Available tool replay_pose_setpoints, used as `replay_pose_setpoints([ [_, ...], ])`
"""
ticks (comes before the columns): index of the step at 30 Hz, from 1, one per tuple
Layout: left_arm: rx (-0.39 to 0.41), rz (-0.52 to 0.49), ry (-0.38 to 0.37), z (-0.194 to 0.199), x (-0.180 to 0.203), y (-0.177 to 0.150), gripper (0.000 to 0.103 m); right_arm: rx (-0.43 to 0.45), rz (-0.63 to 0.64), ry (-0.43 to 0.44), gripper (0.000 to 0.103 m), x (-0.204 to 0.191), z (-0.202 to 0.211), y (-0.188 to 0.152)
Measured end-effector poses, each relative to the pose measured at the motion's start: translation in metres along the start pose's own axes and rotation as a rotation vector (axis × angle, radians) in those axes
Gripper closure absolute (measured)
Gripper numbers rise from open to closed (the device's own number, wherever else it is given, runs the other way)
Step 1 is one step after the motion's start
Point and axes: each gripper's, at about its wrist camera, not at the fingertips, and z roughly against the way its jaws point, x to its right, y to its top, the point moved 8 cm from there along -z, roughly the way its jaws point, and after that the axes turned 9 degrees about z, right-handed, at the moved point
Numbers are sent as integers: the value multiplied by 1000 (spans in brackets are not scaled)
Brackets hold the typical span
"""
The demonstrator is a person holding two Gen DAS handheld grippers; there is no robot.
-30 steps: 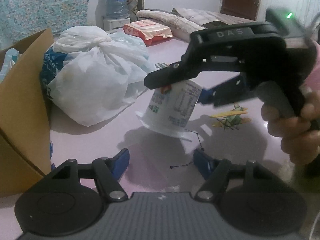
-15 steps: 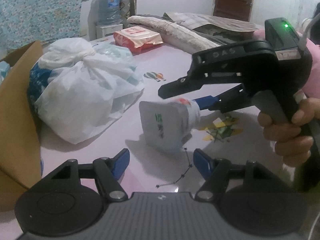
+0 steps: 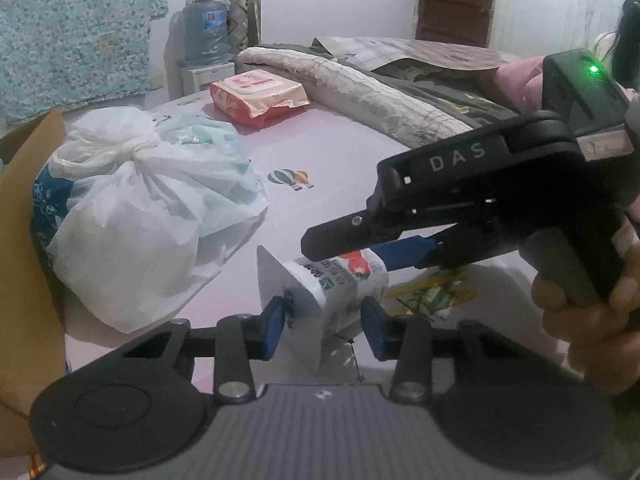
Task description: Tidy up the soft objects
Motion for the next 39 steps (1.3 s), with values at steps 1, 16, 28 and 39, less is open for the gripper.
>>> replay_pose_setpoints([
  [1,-1,4,2,1,0,0,60,0,-20,10,56,0,0,-1],
  [16,48,-3,132,31,-17,1,60,-65,-223,210,55,-7,-31,-14],
  [28,55,-90,184,26,-9,10,60,-57,-256,243,55,-1,-34,-10],
  [39,48,-137,184,20,2,12,61,-42,-221,194,54,6,-21,-6],
])
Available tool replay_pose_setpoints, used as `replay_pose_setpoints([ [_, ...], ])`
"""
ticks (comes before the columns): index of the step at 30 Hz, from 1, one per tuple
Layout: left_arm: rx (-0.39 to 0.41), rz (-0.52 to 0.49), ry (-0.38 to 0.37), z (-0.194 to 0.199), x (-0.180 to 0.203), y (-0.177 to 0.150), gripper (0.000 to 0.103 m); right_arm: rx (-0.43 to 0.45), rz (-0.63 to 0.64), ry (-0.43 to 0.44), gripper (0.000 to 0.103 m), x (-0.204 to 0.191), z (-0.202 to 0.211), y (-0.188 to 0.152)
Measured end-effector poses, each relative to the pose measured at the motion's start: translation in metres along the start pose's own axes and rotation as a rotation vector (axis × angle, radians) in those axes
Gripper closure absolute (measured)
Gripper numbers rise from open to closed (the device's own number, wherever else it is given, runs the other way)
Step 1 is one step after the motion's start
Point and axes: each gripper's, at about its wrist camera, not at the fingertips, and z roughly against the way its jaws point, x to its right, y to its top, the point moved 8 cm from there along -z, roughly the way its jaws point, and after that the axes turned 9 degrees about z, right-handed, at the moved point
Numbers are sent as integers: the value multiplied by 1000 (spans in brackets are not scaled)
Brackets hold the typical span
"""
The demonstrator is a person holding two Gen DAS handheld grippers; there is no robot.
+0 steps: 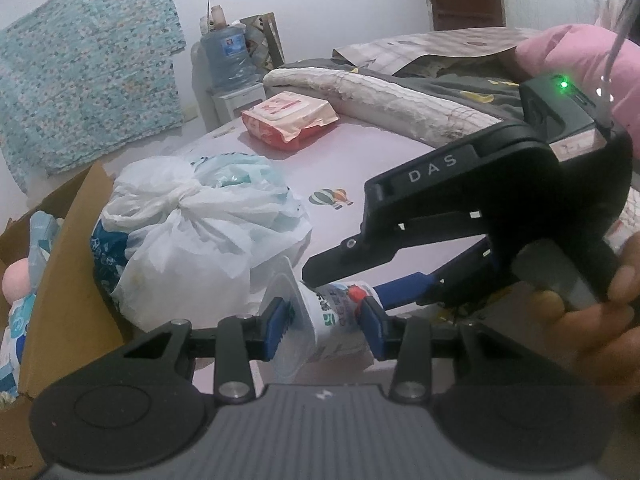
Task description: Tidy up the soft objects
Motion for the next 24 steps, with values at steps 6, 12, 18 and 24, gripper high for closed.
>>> replay_pose_setpoints([
  [6,16,-29,-8,-2,7,3,62,21,9,-26,54,1,8,3],
  [12,55,-88,-35,1,22,10,62,55,38,-66,54,2,20,8],
  [18,60,-106,-71,-2,35,11,56,97,69,-107,55,3,34,11],
  [24,79,-75,-120,0,38,10,46,132,88,-115,53,4,44,13],
])
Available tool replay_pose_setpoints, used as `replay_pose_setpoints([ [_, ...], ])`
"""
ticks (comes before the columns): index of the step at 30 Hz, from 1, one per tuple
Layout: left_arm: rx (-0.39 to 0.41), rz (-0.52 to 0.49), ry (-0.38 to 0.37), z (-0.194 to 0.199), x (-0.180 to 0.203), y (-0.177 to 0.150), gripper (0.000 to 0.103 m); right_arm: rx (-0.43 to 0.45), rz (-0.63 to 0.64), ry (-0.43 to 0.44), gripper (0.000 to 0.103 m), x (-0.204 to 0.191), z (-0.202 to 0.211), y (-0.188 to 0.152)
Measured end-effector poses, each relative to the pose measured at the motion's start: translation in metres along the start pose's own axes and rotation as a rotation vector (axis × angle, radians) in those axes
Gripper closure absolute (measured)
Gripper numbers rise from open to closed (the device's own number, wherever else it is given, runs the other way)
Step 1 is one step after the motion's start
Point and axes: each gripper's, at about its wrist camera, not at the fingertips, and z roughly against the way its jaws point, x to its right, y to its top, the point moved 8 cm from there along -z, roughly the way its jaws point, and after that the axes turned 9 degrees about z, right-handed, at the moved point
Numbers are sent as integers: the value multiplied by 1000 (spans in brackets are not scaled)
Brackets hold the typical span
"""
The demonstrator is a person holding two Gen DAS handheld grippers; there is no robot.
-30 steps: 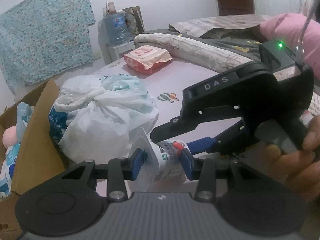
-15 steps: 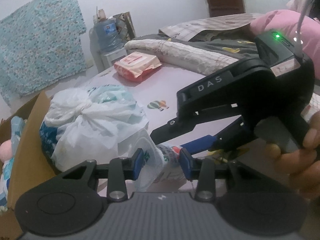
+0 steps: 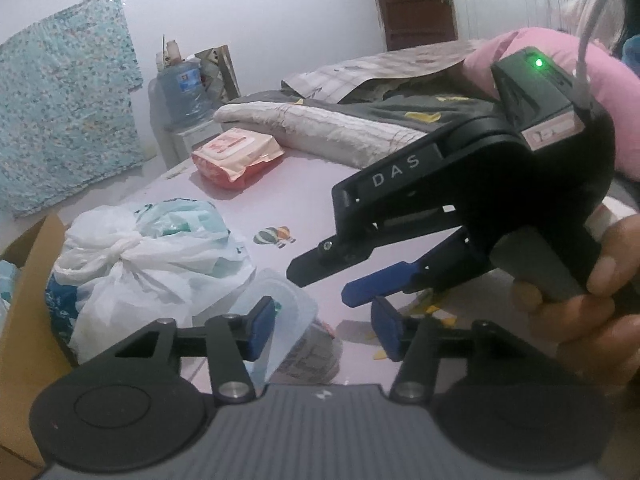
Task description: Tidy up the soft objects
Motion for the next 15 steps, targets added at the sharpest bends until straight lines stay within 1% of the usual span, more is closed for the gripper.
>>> replay_pose_setpoints([
  [2,10,13,-8,4,0,0,46,17,1,9,50,-1,3,2],
  [6,42,26,-1,12,-4,1,40,50,22,3,42,-4,8,5],
  [9,45,47,23,14,-12,2,39,56,25,9,40,-6,9,5],
  [12,23,85,42,11,-23,0,37,54,30,17,40,-9,8,5],
  [15,-38,116,63,0,-31,-6,36,43,36,29,40,-14,3,3],
])
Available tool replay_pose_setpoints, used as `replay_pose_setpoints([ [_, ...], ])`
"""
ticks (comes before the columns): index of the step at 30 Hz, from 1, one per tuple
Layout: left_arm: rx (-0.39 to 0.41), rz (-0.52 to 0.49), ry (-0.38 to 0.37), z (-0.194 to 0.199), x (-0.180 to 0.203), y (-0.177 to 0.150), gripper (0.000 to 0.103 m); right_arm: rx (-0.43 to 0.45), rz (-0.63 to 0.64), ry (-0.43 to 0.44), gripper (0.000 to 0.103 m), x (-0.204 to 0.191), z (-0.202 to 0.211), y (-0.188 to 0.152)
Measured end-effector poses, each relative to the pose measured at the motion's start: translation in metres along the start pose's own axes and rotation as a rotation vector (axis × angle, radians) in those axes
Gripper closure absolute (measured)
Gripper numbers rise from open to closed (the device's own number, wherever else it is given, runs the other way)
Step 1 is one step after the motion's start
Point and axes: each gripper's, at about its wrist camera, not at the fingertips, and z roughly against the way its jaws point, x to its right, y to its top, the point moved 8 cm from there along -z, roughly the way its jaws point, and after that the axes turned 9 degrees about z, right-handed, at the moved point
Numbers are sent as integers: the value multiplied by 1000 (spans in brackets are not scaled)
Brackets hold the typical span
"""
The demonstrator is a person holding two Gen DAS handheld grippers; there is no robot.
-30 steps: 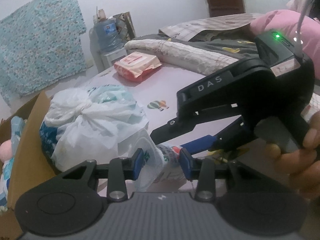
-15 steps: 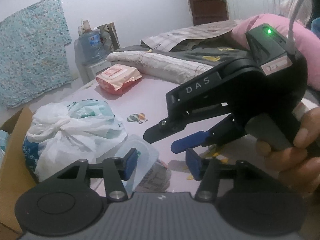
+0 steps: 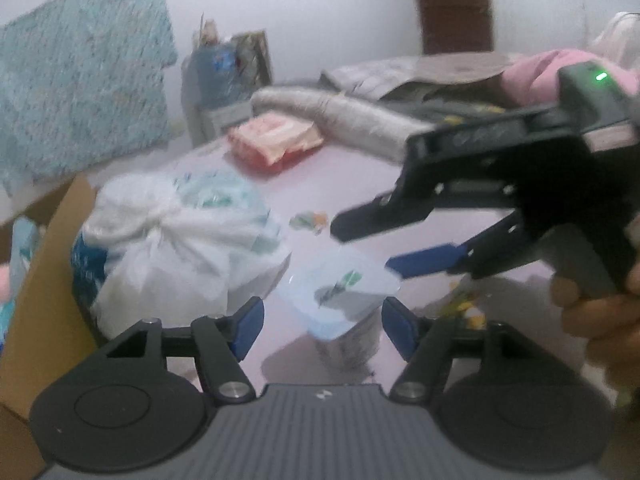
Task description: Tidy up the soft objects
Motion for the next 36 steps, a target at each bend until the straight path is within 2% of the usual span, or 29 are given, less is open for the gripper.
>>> replay_pose_setpoints([
  [3,-40,14,17,-8,-3,-5,38,-13,5,8,40,-4,-5,-1],
  [10,-78,40,-29,-20,2,-7,38,-30,5,51,40,-12,-10,-2],
  [13,-74,51,-41,-21,4,-5,44,-31,10,60,39,-17,-9,-3],
  [25,-85,95,-48,0,-7,-11,46,-68,13,99,31,-37,-11,-16],
  [36,-87,132,-36,23,-28,-25,46,-131,17,148,30,-57,-19,-37],
])
